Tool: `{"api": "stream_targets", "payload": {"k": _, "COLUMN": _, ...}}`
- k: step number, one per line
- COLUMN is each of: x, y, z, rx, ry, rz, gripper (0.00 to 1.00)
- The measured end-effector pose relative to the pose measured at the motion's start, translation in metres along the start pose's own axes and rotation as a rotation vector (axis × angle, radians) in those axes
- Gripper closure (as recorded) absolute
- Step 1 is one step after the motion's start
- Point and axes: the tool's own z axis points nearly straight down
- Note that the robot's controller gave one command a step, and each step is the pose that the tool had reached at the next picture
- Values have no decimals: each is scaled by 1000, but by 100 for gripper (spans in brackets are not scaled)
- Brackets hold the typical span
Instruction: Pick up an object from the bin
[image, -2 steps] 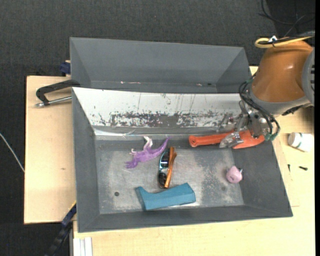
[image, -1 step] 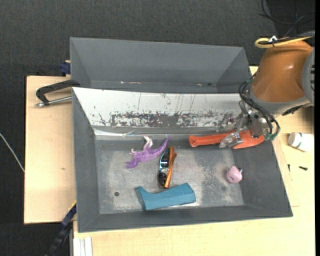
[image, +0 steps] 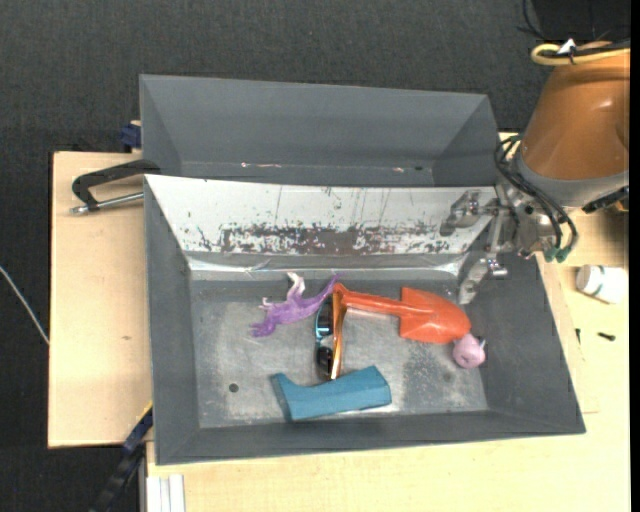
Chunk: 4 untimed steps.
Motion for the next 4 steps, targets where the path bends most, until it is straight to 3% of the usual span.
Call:
{"api": "stream_targets", "payload": {"k": 1, "x": 1, "y": 0, "z": 3, "rx": -1, "ry": 5, "rz": -1, "gripper": 0}}
{"api": "stream_targets", "payload": {"k": 2, "x": 18, "y": 26, "z": 4, "rx": -1, "ry": 9, "rz": -50, "gripper": 0}}
{"api": "stream_targets", "payload": {"k": 3, "x": 8, "y": 34, "z": 54, "rx": -1, "ry": 1, "rz": -189, "gripper": 0}}
{"api": "stream_targets", "payload": {"k": 4, "x": 11, "y": 37, "z": 145, "rx": -2, "ry": 1, "rz": -345, "gripper": 100}}
